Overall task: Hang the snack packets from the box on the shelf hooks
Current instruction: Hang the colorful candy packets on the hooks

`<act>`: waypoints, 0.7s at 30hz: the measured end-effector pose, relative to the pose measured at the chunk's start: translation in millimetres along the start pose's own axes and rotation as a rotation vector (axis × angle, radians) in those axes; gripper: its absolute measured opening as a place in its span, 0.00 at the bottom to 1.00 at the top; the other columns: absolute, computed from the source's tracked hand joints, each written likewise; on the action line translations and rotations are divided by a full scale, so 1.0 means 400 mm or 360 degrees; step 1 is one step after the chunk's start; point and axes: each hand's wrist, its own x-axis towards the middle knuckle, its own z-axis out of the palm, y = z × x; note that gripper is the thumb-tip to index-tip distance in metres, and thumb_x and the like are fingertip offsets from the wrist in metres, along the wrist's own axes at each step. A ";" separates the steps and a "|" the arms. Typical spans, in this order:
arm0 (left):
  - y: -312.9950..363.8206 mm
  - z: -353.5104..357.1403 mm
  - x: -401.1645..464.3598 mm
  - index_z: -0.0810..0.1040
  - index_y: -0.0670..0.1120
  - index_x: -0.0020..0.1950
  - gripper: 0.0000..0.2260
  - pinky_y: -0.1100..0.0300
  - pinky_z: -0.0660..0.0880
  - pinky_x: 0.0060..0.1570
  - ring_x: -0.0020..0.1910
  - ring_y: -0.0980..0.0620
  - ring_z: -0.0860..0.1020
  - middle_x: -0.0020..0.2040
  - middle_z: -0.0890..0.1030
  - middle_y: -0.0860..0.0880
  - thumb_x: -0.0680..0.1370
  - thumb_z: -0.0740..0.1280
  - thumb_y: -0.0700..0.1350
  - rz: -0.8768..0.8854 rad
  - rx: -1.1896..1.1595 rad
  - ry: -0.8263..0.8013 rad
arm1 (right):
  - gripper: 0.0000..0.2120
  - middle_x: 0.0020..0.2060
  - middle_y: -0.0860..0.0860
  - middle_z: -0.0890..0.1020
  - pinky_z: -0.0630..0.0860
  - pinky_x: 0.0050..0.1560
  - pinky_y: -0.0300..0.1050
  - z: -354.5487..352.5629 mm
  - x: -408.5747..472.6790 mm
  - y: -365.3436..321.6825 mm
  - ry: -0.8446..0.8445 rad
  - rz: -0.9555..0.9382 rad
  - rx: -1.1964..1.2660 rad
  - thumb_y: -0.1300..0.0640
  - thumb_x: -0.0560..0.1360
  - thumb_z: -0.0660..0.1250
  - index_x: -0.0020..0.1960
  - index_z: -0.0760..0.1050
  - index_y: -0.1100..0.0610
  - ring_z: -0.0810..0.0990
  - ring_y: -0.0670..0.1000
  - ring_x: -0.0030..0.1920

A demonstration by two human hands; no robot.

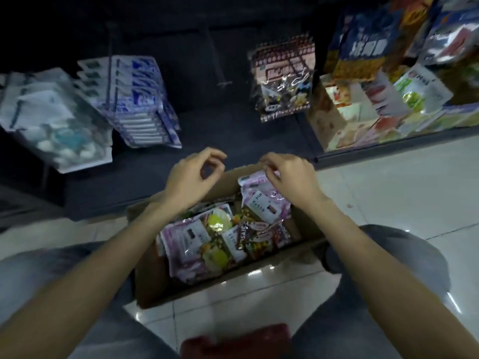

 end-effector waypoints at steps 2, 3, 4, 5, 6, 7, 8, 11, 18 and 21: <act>-0.121 0.025 -0.040 0.77 0.50 0.58 0.11 0.55 0.75 0.51 0.53 0.53 0.79 0.52 0.81 0.54 0.76 0.68 0.45 -0.0180 0.0121 -0.0075 | 0.11 0.46 0.57 0.83 0.74 0.37 0.50 0.092 -0.027 -0.008 -0.0235 0.0110 0.0023 0.56 0.77 0.64 0.57 0.77 0.57 0.81 0.60 0.47; -0.175 0.036 -0.055 0.76 0.48 0.60 0.13 0.55 0.74 0.54 0.56 0.50 0.77 0.54 0.80 0.51 0.76 0.68 0.44 -0.0263 0.0216 -0.0123 | 0.13 0.50 0.57 0.82 0.74 0.41 0.51 0.138 -0.035 -0.008 -0.0353 0.0154 0.0019 0.55 0.77 0.63 0.60 0.76 0.56 0.79 0.60 0.51; -0.220 0.047 -0.070 0.76 0.47 0.62 0.15 0.54 0.71 0.55 0.58 0.46 0.76 0.57 0.79 0.47 0.75 0.69 0.43 -0.0334 0.0317 -0.0182 | 0.16 0.56 0.56 0.80 0.74 0.46 0.51 0.183 -0.044 -0.004 -0.0499 0.0178 -0.0001 0.54 0.77 0.64 0.64 0.74 0.54 0.77 0.59 0.56; -0.258 0.058 -0.081 0.75 0.45 0.64 0.17 0.53 0.70 0.57 0.60 0.44 0.74 0.59 0.78 0.45 0.75 0.69 0.43 -0.0390 0.0400 -0.0241 | 0.18 0.61 0.55 0.77 0.73 0.52 0.52 0.226 -0.051 0.003 -0.0653 0.0180 -0.0034 0.53 0.77 0.64 0.67 0.72 0.53 0.74 0.58 0.61; -0.292 0.069 -0.087 0.73 0.45 0.66 0.19 0.53 0.69 0.58 0.61 0.43 0.72 0.61 0.76 0.44 0.75 0.68 0.43 -0.0435 0.0461 -0.0291 | 0.21 0.64 0.55 0.75 0.71 0.57 0.52 0.272 -0.057 0.016 -0.0800 0.0172 -0.0090 0.52 0.77 0.64 0.69 0.69 0.53 0.71 0.58 0.64; -0.320 0.081 -0.088 0.72 0.44 0.67 0.20 0.52 0.67 0.60 0.63 0.43 0.70 0.64 0.75 0.44 0.76 0.68 0.43 -0.0464 0.0511 -0.0324 | 0.22 0.66 0.55 0.72 0.69 0.62 0.53 0.313 -0.062 0.031 -0.0936 0.0164 -0.0177 0.51 0.77 0.64 0.70 0.67 0.53 0.68 0.58 0.66; -0.348 0.095 -0.084 0.71 0.45 0.69 0.21 0.52 0.66 0.62 0.65 0.44 0.69 0.66 0.73 0.44 0.76 0.68 0.43 -0.0481 0.0557 -0.0343 | 0.23 0.68 0.56 0.70 0.67 0.65 0.53 0.353 -0.067 0.047 -0.1067 0.0155 -0.0285 0.51 0.78 0.63 0.71 0.65 0.53 0.66 0.59 0.68; -0.411 0.139 -0.061 0.65 0.46 0.73 0.25 0.47 0.63 0.67 0.69 0.44 0.64 0.71 0.69 0.45 0.77 0.66 0.46 -0.0525 0.0706 -0.0426 | 0.26 0.71 0.56 0.66 0.62 0.69 0.55 0.458 -0.087 0.101 -0.1370 0.0071 -0.0549 0.55 0.78 0.62 0.74 0.59 0.53 0.62 0.59 0.71; -0.453 0.172 -0.060 0.61 0.44 0.75 0.25 0.45 0.59 0.65 0.68 0.41 0.63 0.69 0.69 0.42 0.79 0.63 0.46 -0.0427 0.0926 -0.0520 | 0.43 0.74 0.54 0.59 0.61 0.70 0.60 0.619 -0.140 0.167 -0.1686 0.0187 -0.0525 0.52 0.72 0.71 0.77 0.48 0.54 0.57 0.58 0.73; -0.463 0.170 -0.084 0.59 0.44 0.76 0.27 0.46 0.61 0.63 0.66 0.40 0.63 0.67 0.70 0.42 0.78 0.63 0.43 -0.0339 0.0947 -0.0521 | 0.35 0.71 0.55 0.63 0.63 0.68 0.58 0.669 -0.163 0.170 -0.1692 0.0153 -0.0586 0.55 0.73 0.69 0.73 0.55 0.56 0.61 0.58 0.71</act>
